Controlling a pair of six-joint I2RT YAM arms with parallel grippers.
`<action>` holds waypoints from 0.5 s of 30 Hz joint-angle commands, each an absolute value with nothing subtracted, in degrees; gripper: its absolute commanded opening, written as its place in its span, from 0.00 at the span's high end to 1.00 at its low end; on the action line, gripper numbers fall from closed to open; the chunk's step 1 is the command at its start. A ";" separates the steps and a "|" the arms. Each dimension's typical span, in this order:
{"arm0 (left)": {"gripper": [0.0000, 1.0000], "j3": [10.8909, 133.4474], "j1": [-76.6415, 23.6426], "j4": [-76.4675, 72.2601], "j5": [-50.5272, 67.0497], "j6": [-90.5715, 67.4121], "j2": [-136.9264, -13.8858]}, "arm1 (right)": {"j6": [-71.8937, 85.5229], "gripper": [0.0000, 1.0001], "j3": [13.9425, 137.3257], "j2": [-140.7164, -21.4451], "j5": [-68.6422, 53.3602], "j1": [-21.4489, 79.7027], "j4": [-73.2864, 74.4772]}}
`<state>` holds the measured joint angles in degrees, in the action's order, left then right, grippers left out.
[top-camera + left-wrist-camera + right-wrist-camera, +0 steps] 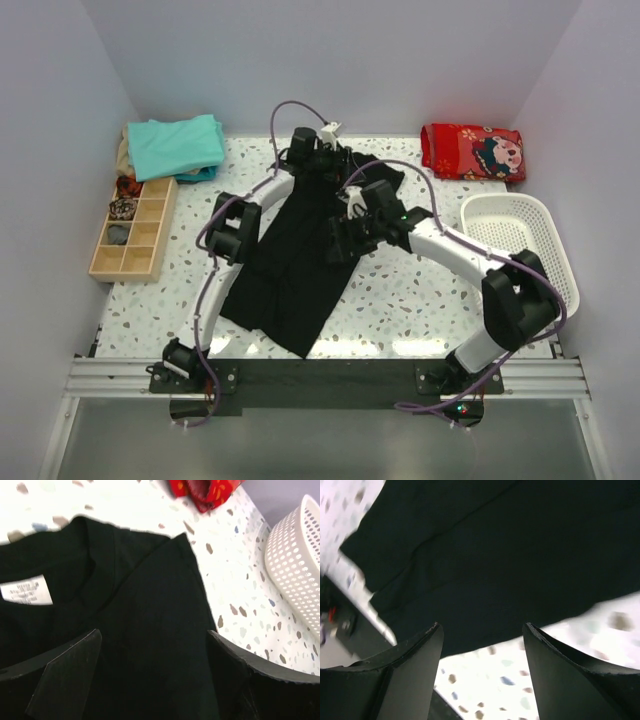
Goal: Fold and stack the t-shirts
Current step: Rotate the tshirt 90 degrees
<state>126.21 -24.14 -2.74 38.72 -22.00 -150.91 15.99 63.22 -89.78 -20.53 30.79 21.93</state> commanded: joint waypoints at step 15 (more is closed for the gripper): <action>0.09 127.79 -14.50 -3.43 39.29 -20.83 -156.27 | 19.86 0.29 68.63 -103.17 -37.26 45.43 14.50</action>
<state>126.54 -16.49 -4.78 41.30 -22.96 -154.71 18.76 63.81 -99.55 -31.57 40.03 17.78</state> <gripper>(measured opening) 0.901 0.703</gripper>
